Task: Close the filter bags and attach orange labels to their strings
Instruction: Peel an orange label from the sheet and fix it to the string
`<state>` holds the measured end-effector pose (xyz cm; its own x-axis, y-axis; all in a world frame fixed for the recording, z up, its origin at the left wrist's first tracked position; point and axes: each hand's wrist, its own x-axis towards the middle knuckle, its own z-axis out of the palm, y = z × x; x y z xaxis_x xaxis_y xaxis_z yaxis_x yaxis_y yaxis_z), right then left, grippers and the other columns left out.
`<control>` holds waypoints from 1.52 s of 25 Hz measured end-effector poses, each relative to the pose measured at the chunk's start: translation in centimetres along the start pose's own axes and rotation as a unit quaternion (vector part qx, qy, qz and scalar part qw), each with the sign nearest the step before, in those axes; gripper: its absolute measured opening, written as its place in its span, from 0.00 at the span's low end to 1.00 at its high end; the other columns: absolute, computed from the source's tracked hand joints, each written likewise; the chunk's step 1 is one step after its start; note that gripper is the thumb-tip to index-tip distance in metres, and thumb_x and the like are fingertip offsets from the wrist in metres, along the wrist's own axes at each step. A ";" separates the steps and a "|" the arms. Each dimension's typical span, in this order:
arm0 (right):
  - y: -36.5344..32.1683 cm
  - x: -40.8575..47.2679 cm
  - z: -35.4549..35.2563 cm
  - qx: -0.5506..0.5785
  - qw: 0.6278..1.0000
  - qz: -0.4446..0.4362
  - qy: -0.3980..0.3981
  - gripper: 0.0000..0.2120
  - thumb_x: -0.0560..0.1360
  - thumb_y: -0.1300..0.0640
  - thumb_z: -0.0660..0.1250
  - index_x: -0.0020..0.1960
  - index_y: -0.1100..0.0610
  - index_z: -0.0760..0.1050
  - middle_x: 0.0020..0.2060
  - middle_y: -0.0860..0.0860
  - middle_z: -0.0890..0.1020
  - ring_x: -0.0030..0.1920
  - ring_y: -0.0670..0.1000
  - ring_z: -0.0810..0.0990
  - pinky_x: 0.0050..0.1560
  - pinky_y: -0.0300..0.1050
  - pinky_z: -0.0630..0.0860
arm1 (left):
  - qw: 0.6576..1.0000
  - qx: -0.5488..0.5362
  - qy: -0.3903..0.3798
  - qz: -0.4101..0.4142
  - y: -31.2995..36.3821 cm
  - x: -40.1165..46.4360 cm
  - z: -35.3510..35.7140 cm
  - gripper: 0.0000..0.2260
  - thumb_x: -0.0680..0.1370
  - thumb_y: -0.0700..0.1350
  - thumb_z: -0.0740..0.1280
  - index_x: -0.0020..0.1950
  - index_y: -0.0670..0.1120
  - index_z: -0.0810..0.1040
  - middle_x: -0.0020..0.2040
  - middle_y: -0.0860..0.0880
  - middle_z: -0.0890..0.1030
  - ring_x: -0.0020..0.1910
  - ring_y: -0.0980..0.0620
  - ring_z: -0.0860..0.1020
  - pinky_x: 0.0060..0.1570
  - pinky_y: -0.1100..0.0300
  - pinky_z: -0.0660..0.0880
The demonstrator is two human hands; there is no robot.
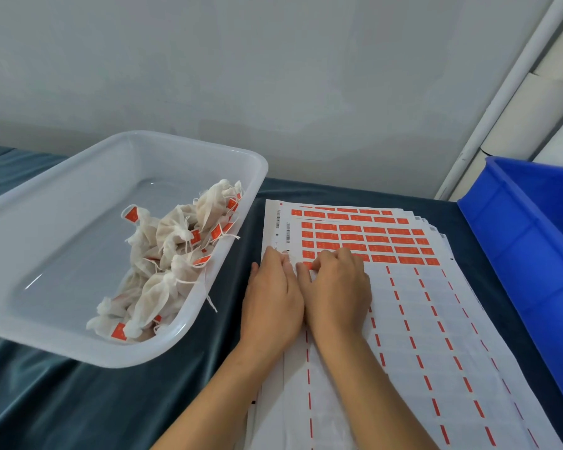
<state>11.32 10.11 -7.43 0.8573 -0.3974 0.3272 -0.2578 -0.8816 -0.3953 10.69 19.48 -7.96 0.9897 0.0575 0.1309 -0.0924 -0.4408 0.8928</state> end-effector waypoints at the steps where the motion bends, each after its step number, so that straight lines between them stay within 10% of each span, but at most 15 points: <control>1: 0.0 -0.1 0.2 0.012 1.000 -0.001 0.001 0.22 0.78 0.37 0.67 0.61 0.51 0.82 0.59 0.50 0.83 0.55 0.52 0.79 0.57 0.46 0.80 | 1.000 -0.015 -0.002 -0.006 -0.1 0.1 -0.1 0.06 0.87 0.54 0.56 0.53 0.55 0.68 0.54 0.61 0.80 0.57 0.54 0.80 0.56 0.45 0.81; 7: 0.8 -0.3 0.3 0.125 0.992 0.008 0.013 0.24 0.74 0.33 0.69 0.63 0.47 0.78 0.61 0.46 0.81 0.57 0.49 0.77 0.59 0.46 0.77 | 0.983 -0.176 0.035 -0.033 0.7 0.3 -0.9 0.08 0.88 0.54 0.57 0.55 0.55 0.73 0.58 0.62 0.82 0.58 0.68 0.80 0.52 0.64 0.82; 12: 1.2 0.0 0.0 0.185 0.983 0.013 -0.004 0.23 0.75 0.33 0.69 0.63 0.44 0.77 0.62 0.44 0.81 0.58 0.47 0.78 0.61 0.46 0.78 | 0.962 -0.271 0.019 -0.023 1.7 0.3 -1.1 0.07 0.88 0.50 0.56 0.56 0.53 0.73 0.56 0.64 0.82 0.57 0.61 0.83 0.50 0.64 0.82; 19: 1.7 -0.2 -0.4 0.187 0.982 -0.003 -0.002 0.21 0.76 0.35 0.69 0.64 0.45 0.81 0.62 0.44 0.83 0.58 0.47 0.78 0.61 0.44 0.76 | 0.977 -0.210 -0.043 -0.018 1.6 0.3 -1.4 0.07 0.88 0.51 0.57 0.52 0.53 0.71 0.54 0.65 0.83 0.55 0.65 0.82 0.45 0.70 0.79; 30: 2.0 -0.7 -0.9 0.235 0.972 -0.012 0.004 0.20 0.77 0.39 0.70 0.65 0.46 0.82 0.62 0.44 0.82 0.60 0.47 0.78 0.60 0.42 0.75 | 0.970 -0.218 -0.082 -0.063 1.8 0.8 -2.0 0.07 0.86 0.56 0.58 0.51 0.62 0.73 0.56 0.63 0.83 0.56 0.66 0.82 0.48 0.65 0.83; 38: 1.8 -0.3 -2.0 0.315 0.949 0.012 -0.024 0.17 0.76 0.44 0.74 0.64 0.44 0.82 0.59 0.40 0.82 0.51 0.40 0.82 0.51 0.29 0.74 | 0.926 -0.341 -0.068 -0.144 2.5 0.7 -2.0 0.11 0.88 0.49 0.59 0.51 0.49 0.78 0.51 0.56 0.87 0.53 0.54 0.86 0.48 0.55 0.84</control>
<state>9.75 8.15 -6.50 0.8779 -0.3902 0.2777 0.0268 -0.5389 -0.8419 10.97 20.22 -4.73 0.9844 -0.0489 -0.1690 0.1759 0.2468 0.9530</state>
